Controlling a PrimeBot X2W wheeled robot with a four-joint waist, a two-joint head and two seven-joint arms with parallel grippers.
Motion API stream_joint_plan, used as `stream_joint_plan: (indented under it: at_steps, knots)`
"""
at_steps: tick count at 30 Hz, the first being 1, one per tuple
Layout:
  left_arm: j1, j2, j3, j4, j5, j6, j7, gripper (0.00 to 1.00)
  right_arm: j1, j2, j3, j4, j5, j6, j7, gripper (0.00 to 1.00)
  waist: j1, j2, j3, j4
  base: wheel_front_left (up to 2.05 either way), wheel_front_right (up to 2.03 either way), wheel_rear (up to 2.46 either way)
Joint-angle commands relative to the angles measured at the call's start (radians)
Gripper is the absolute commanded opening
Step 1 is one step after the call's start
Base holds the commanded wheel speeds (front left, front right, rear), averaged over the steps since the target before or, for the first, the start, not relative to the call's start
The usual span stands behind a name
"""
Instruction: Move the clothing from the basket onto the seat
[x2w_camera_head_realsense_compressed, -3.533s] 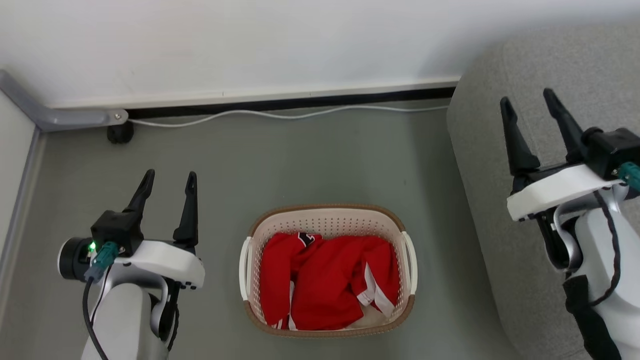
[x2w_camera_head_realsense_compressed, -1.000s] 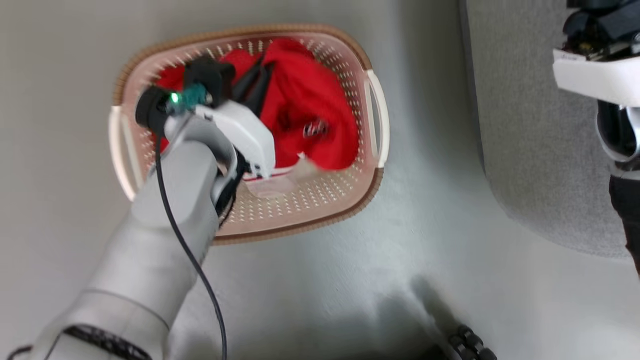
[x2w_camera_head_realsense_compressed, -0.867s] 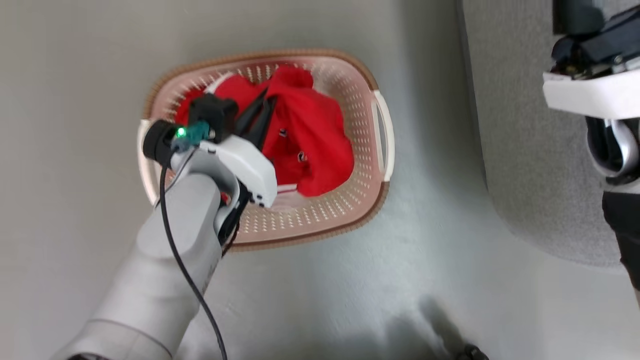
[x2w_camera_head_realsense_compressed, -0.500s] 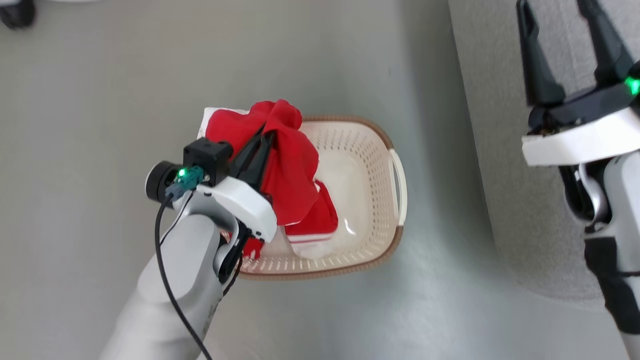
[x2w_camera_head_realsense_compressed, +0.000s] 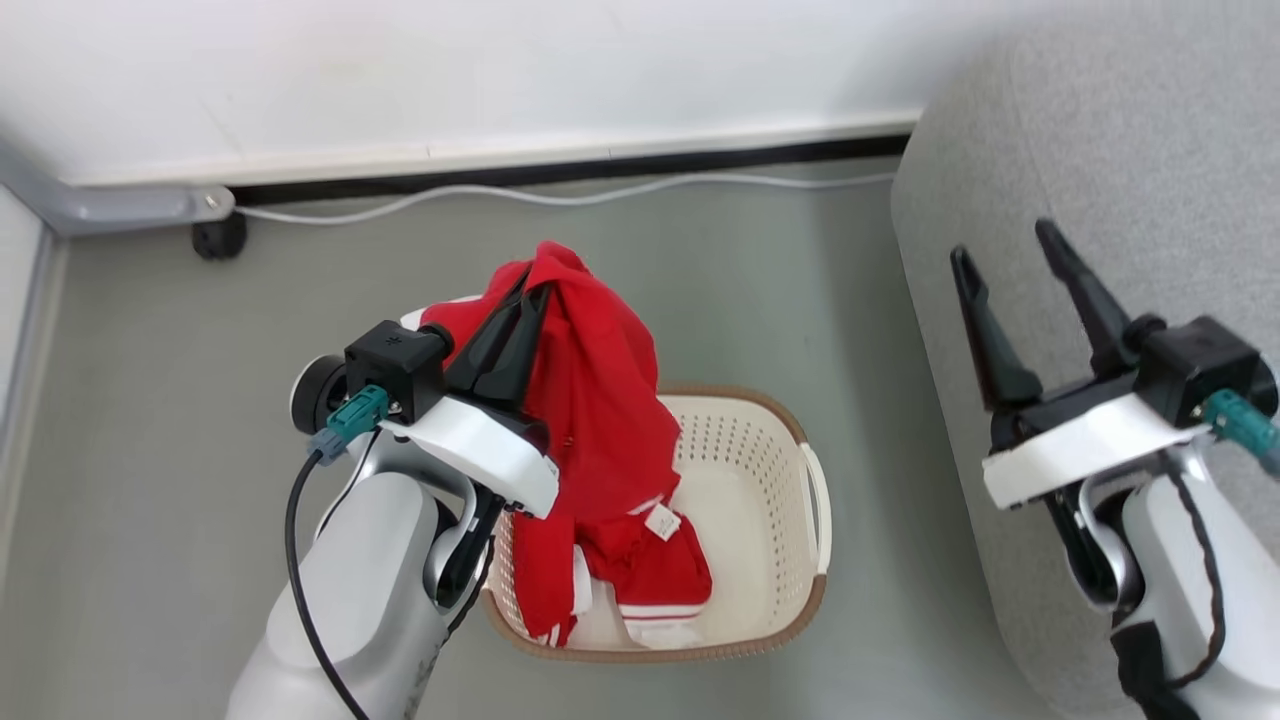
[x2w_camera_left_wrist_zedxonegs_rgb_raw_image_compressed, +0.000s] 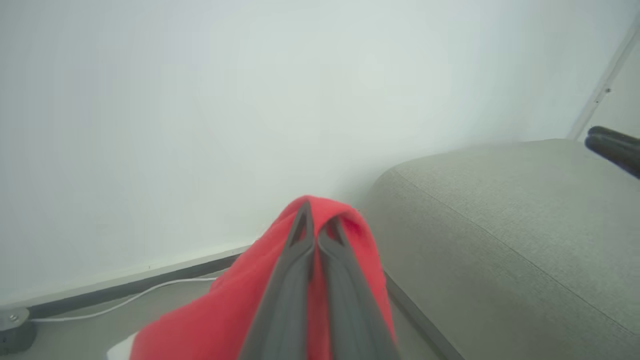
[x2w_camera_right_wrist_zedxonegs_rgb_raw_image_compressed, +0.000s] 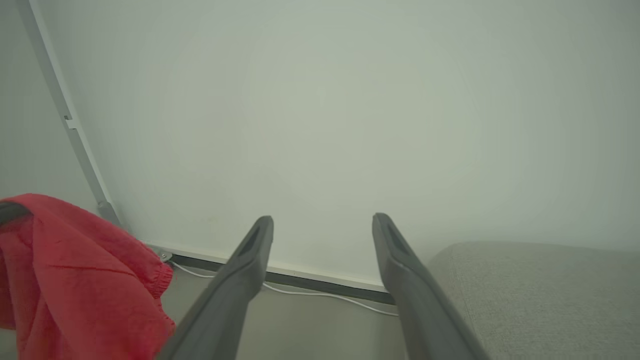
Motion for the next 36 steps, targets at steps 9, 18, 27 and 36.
stream_joint_plan:
  at_steps: [9,18,27,36]
  knots:
    - [-0.034,0.040,0.003,-0.133,0.008,-0.007,-0.006,0.00,0.062,0.017,0.030,0.012,0.011,0.004,-0.005,1.00,0.0000,0.0000,-0.078,0.018,0.00,0.00,0.00]
    - [-0.058,0.044,-0.019,-0.184,0.010,-0.007,-0.006,0.00,0.048,0.030,0.136,-0.045,0.047,0.004,-0.005,1.00,0.0000,0.0000,-0.100,0.025,0.00,0.00,0.00]
    - [-0.078,0.036,-0.039,-0.198,0.013,-0.007,-0.006,0.00,-0.102,-0.012,0.437,-0.080,0.096,0.004,-0.005,1.00,0.0000,0.0000,-0.077,0.043,0.00,0.00,0.00]
    - [-0.097,0.019,-0.076,-0.234,-0.001,-0.007,-0.006,0.00,-0.215,0.033,0.564,0.077,0.141,0.004,-0.005,1.00,0.0000,0.0000,-0.054,0.089,0.00,0.00,0.00]
